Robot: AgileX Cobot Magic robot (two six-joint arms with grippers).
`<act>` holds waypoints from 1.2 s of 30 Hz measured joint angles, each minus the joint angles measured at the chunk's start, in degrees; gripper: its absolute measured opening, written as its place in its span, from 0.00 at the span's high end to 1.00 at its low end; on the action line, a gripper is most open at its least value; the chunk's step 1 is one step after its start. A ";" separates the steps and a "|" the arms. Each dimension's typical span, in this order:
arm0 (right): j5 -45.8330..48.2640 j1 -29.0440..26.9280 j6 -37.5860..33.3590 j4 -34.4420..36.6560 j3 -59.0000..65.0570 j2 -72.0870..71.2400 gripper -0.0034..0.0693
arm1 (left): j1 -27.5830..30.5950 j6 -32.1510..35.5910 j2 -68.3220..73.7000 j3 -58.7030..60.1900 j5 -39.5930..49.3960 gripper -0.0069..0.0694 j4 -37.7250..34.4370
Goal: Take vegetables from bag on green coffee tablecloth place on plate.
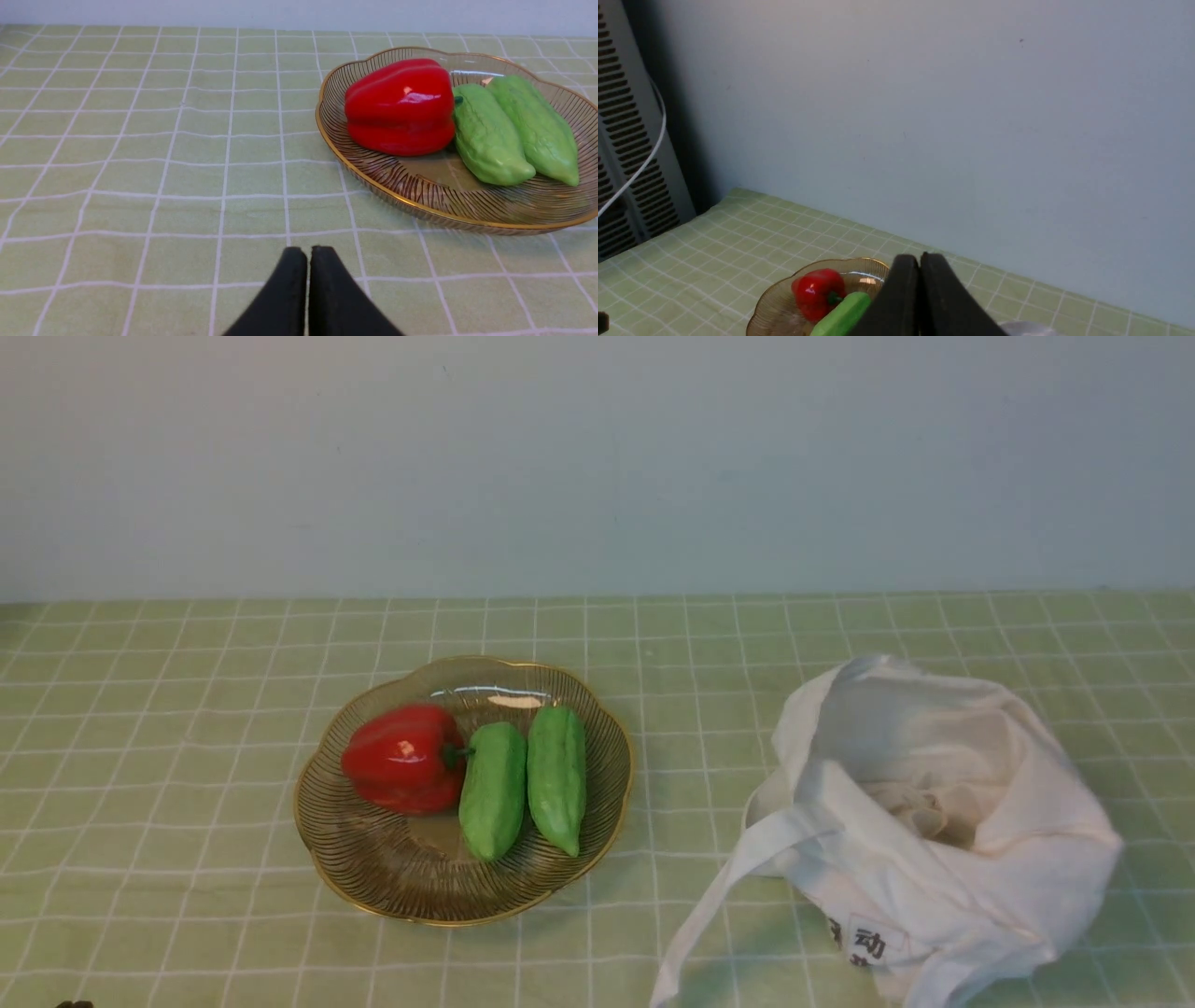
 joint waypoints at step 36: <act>-16.10 -0.98 -16.02 13.85 16.95 -10.75 0.97 | 0.00 0.00 0.00 0.00 0.00 0.92 0.00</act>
